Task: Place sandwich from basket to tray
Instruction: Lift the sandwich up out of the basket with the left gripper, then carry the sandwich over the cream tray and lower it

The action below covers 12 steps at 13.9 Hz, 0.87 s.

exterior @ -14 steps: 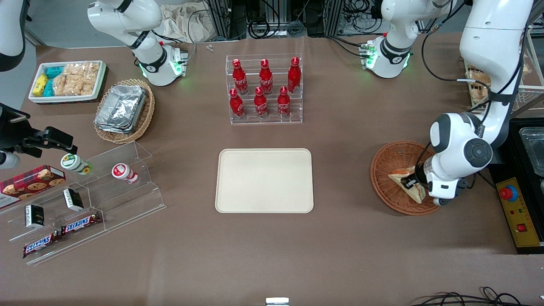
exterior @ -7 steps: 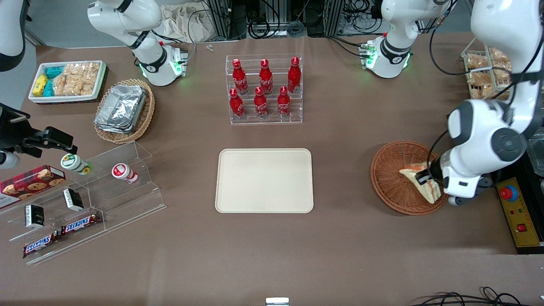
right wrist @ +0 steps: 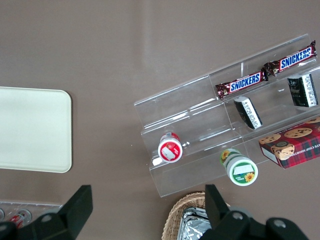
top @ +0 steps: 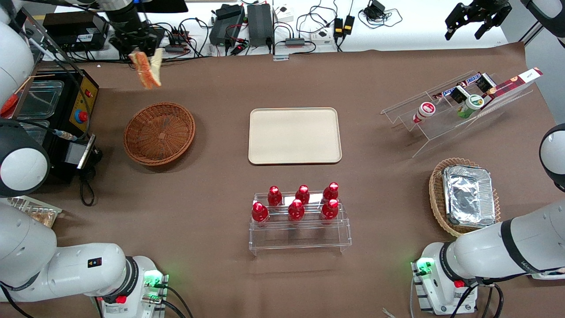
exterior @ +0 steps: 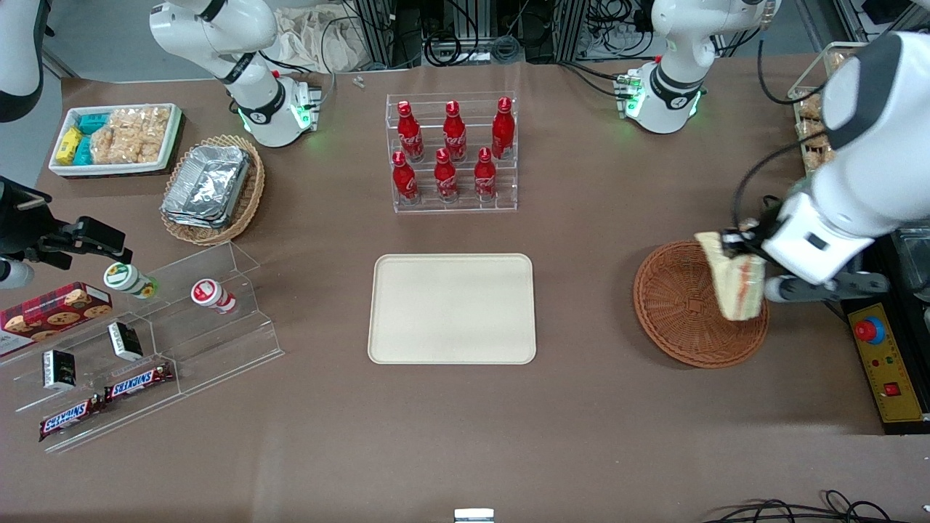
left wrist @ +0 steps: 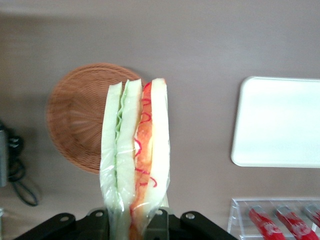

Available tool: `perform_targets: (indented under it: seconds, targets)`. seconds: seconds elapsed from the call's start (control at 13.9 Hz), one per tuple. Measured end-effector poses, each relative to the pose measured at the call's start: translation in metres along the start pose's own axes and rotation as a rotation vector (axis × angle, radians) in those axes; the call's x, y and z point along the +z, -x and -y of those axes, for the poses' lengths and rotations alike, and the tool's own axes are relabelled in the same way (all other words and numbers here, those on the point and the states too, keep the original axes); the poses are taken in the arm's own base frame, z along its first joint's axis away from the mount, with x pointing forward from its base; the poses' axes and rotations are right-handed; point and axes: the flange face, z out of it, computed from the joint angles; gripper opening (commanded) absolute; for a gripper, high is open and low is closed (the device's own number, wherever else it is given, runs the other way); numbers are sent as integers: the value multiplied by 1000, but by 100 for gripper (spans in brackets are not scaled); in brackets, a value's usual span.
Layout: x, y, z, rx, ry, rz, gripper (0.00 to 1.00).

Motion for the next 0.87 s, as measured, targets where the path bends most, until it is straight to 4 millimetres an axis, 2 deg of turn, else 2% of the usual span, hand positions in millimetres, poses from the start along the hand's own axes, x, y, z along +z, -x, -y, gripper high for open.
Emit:
perform_targets:
  seconds: [0.07, 0.22, 0.58, 0.72, 0.87]
  targets:
    - [7, 3, -22, 22, 20, 18, 0]
    - [38, 6, -70, 76, 48, 79, 0]
    - [145, 19, -201, 123, 37, 148, 0]
    - [188, 19, -235, 134, 49, 137, 0]
    - [234, 9, -247, 139, 73, 139, 0]
